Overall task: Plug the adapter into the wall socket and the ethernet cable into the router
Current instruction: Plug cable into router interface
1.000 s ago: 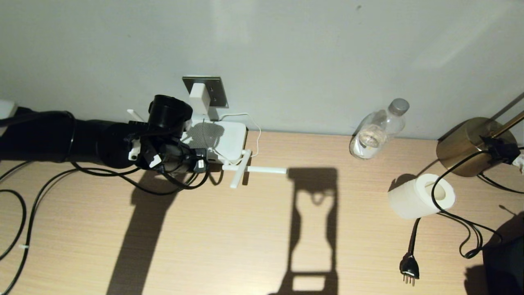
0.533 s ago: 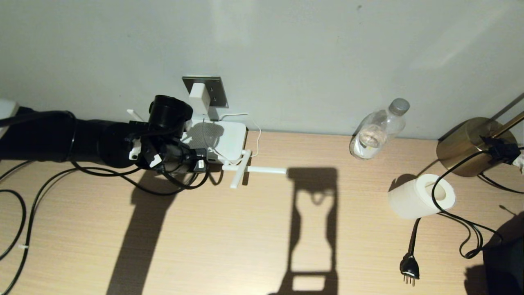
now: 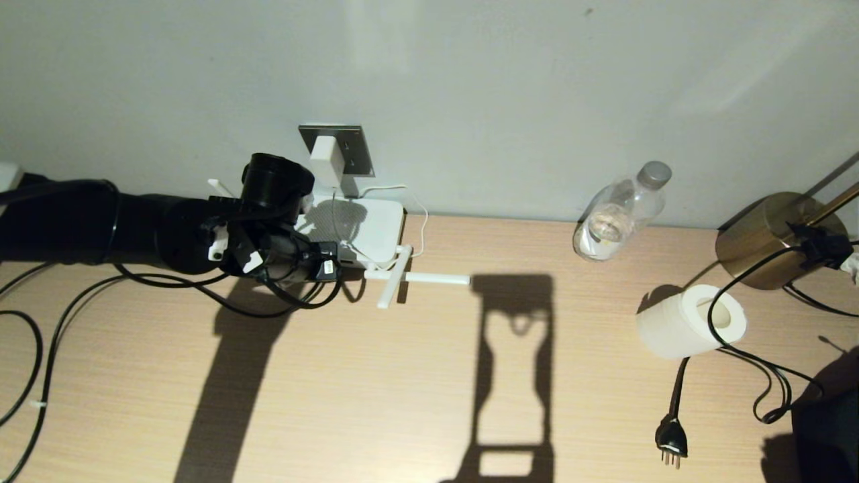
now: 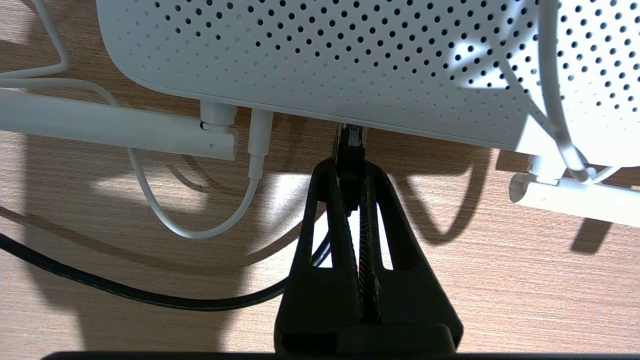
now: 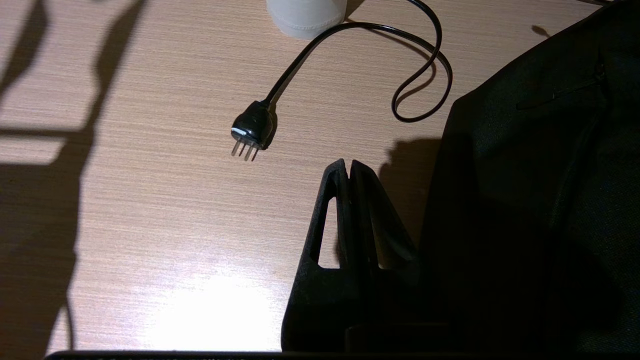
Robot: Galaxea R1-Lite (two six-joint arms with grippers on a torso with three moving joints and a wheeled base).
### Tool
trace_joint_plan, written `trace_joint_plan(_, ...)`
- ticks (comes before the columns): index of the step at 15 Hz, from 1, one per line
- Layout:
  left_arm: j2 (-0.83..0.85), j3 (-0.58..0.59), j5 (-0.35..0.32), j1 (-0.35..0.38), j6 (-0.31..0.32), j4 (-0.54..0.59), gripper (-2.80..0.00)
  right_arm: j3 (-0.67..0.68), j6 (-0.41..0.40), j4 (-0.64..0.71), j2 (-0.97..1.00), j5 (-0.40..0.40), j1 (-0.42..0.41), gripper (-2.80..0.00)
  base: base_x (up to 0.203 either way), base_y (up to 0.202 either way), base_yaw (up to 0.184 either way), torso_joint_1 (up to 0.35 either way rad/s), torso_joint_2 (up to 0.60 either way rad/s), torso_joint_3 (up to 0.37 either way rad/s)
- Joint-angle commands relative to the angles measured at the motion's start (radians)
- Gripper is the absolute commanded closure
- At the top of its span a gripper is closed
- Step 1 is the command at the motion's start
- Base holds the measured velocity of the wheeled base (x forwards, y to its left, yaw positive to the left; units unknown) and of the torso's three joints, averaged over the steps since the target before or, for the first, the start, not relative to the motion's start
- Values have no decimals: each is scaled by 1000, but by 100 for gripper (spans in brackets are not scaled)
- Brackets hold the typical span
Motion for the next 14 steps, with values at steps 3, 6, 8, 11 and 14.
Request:
trace_joint_plan(3,-8,1,2,0,-1,6,0,0,-1,1,1,0,0,0,0,0,0,0,0,0)
trace_joint_plan(6,-12,1,2,0,-1,7,0,0,-1,1,0,0,0,0,0,0,0,0,0,0)
trace_joint_plan(8,-13,1,2,0,-1,7,0,0,-1,1,0,0,0,0,0,0,0,0,0,0)
trace_joint_plan(11,-12,1,2,0,-1,9,0,0,-1,1,0,0,0,0,0,0,0,0,0,0)
trace_joint_plan(14,-10,1,2,0,-1,9,0,0,-1,1,0,0,0,0,0,0,0,0,0,0)
